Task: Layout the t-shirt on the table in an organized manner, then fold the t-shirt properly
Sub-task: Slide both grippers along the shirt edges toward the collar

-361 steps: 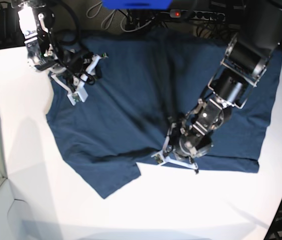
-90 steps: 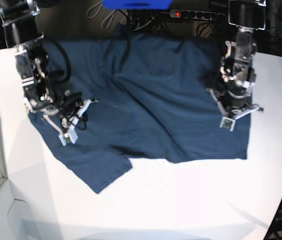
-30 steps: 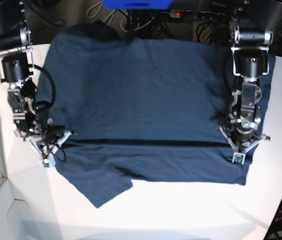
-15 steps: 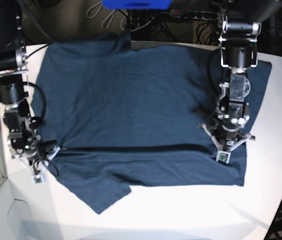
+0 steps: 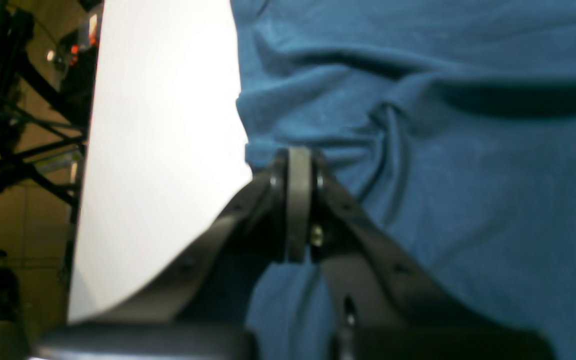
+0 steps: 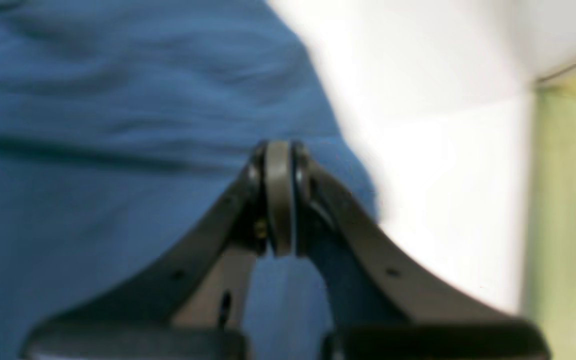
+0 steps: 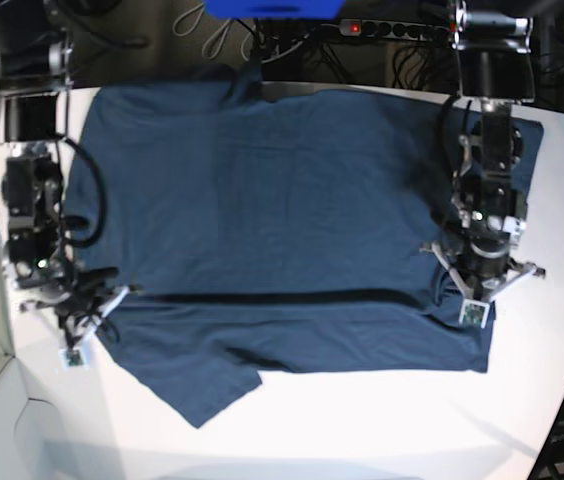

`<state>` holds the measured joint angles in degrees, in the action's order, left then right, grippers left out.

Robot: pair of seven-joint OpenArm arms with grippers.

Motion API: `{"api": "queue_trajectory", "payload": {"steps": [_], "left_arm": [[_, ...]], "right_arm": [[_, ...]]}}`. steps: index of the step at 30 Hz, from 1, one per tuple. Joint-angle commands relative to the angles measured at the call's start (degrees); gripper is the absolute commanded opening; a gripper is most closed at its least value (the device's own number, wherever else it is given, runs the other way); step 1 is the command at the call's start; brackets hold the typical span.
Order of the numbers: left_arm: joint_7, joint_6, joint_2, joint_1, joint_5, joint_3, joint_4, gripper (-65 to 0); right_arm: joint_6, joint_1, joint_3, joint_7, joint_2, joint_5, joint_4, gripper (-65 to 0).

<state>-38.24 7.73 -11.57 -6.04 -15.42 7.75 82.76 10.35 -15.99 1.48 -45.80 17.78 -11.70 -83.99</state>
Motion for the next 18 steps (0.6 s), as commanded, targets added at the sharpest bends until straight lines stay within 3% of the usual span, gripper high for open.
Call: {"api": "queue_trajectory", "payload": {"steps": [1, 7, 18], "left_arm": [[0.0, -0.5, -0.8, 0.8, -0.4, 0.2, 0.4, -65.0], [0.4, -0.5, -2.7, 7.8, -0.2, 0.2, 0.2, -65.0], [-0.1, -0.5, -2.8, 18.6, -0.5, 0.3, 4.8, -65.0]], "right_arm": [[-0.2, 1.2, -1.3, -0.2, -0.1, 0.3, -1.8, -65.0], [-0.2, 8.2, -2.3, 0.5, -3.7, 0.3, -2.1, -65.0], [-0.2, 3.5, -2.0, 10.0, -0.8, 0.3, 15.9, -65.0]]}}
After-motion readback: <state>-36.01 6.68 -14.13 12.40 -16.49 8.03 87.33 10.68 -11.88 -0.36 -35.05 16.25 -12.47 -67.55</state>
